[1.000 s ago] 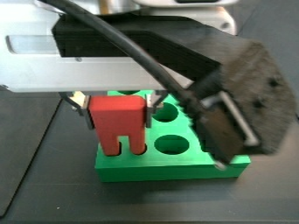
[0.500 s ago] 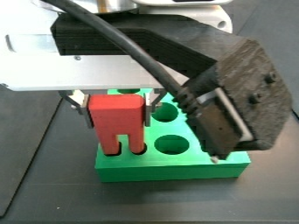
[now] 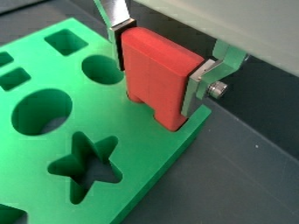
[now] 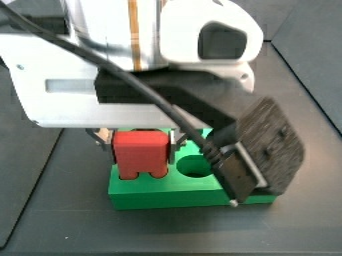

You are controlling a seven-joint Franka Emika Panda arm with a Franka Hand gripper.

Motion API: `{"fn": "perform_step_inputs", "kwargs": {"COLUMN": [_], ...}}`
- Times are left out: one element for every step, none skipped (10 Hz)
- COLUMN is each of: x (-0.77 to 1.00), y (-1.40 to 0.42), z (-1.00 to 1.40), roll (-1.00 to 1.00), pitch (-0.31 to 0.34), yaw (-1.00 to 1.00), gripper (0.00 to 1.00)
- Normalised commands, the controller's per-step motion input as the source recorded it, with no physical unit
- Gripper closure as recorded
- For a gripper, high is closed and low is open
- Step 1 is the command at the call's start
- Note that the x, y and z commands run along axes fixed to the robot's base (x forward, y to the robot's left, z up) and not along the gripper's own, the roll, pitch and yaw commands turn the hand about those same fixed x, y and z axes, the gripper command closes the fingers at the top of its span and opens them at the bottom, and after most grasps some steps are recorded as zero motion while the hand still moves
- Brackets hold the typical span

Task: Insert the square-circle object.

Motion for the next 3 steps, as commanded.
{"fn": "perform_step_inputs", "kwargs": {"x": [-0.07,-0.01,0.0], "y": [0.01,0.0,0.0], "z": [-0.45,-0.17,0.0], "roll": [0.0,0.0,0.0], "pitch": [-0.026,0.0,0.0], "yaw": [0.0,0.0,0.0], "gripper": [1.0,1.0,1.0]}}
